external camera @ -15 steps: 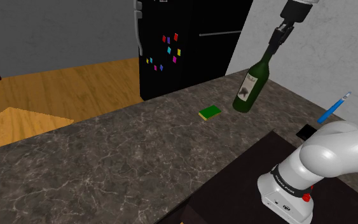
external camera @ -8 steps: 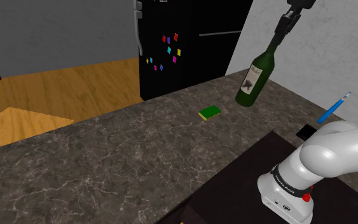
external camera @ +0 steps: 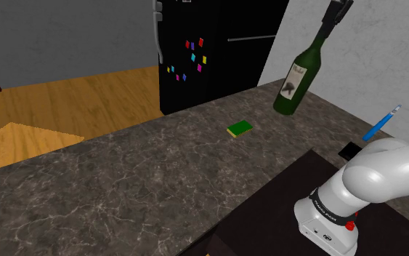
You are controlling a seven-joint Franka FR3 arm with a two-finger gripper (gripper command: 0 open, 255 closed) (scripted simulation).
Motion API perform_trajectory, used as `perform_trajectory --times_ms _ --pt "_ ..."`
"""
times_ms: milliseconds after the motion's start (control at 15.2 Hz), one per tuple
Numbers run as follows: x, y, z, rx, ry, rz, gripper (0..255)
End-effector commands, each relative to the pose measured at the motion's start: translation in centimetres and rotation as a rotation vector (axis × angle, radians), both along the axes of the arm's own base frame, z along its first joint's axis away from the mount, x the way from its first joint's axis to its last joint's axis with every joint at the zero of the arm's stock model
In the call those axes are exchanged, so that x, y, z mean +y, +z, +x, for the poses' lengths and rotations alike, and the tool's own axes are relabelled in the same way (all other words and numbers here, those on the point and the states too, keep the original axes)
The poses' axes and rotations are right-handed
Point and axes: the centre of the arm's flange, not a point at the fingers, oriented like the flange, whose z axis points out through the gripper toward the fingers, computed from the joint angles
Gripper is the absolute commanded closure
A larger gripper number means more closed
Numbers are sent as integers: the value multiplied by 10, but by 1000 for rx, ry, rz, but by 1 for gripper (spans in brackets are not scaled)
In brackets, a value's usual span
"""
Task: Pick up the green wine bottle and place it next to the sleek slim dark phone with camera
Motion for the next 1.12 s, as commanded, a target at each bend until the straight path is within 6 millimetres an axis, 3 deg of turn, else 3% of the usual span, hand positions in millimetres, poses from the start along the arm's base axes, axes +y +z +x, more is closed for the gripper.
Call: perform_trajectory --times_ms 0,1056 --pt "0 12 1 0 0 0 255" --pt "0 96 1 0 0 0 255"
